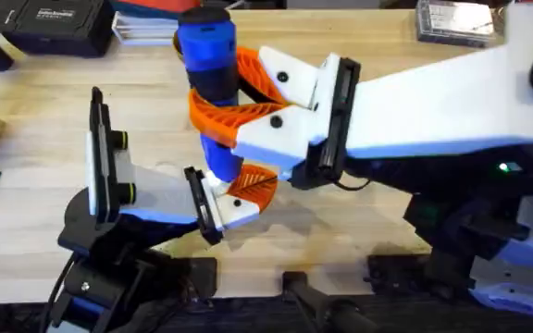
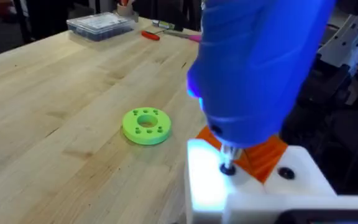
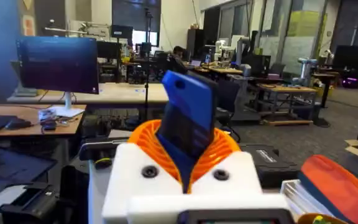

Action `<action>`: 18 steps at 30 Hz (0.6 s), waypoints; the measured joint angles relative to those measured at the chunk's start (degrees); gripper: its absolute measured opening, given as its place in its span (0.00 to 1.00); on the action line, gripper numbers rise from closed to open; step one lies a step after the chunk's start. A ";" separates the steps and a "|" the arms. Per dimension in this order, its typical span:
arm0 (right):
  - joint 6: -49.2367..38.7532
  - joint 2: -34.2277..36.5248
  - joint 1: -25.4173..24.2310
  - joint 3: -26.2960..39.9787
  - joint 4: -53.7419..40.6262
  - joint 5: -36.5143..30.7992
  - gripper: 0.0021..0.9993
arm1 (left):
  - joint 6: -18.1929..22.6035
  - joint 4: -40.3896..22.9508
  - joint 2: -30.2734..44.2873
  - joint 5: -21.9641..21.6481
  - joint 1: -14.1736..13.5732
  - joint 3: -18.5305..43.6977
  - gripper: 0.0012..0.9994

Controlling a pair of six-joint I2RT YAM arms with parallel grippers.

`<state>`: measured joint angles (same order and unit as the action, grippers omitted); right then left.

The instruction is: Pick up the gripper from the table and insert it into the empty holder that is missing its gripper. Then pick up a screw, insert it into the mounting hole, and use the screwdriver to tighten it. Finally, clean up the table by picking up the vegetable and placing it into the bucket.

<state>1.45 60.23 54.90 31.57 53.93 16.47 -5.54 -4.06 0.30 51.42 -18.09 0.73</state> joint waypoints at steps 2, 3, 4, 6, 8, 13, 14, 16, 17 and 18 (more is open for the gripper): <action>0.03 0.00 -0.41 0.46 -0.39 0.44 0.02 | 0.04 0.30 0.00 0.02 0.00 0.07 0.00; 0.02 0.04 -0.65 0.81 0.01 0.38 0.02 | 0.05 -0.20 0.00 0.00 0.00 0.09 0.00; 0.00 0.04 -0.95 1.51 0.47 0.30 0.02 | -0.02 -0.82 0.02 0.02 0.00 0.03 0.00; 0.06 -0.01 -1.51 3.74 1.53 -0.04 0.05 | -0.04 -0.81 0.00 0.02 0.00 0.00 0.00; -0.29 -0.36 -1.72 5.58 1.59 -0.43 0.06 | -0.02 -0.82 0.01 0.00 0.00 0.00 0.00; -0.04 -0.81 -1.77 6.30 -1.56 -0.56 0.02 | -0.02 -0.81 0.00 0.00 0.00 0.00 0.00; -0.32 -0.72 -1.85 6.30 -1.91 -0.57 0.02 | -0.02 -0.83 0.02 0.00 0.00 0.00 0.00; -1.78 -0.63 -2.38 6.30 -2.99 -0.54 0.02 | -0.02 -0.83 0.00 -0.02 0.00 0.00 0.00; -2.80 -0.63 -2.86 6.30 -3.77 -0.52 0.02 | -0.02 -0.81 0.00 -0.09 0.00 0.00 0.00; -4.20 -0.63 -3.70 6.30 -5.05 -0.59 0.02 | -0.02 -0.82 0.00 -0.17 0.00 0.00 0.00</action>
<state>-2.75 59.59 51.20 37.87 48.89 15.88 -5.56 -4.87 0.30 51.24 -18.09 0.73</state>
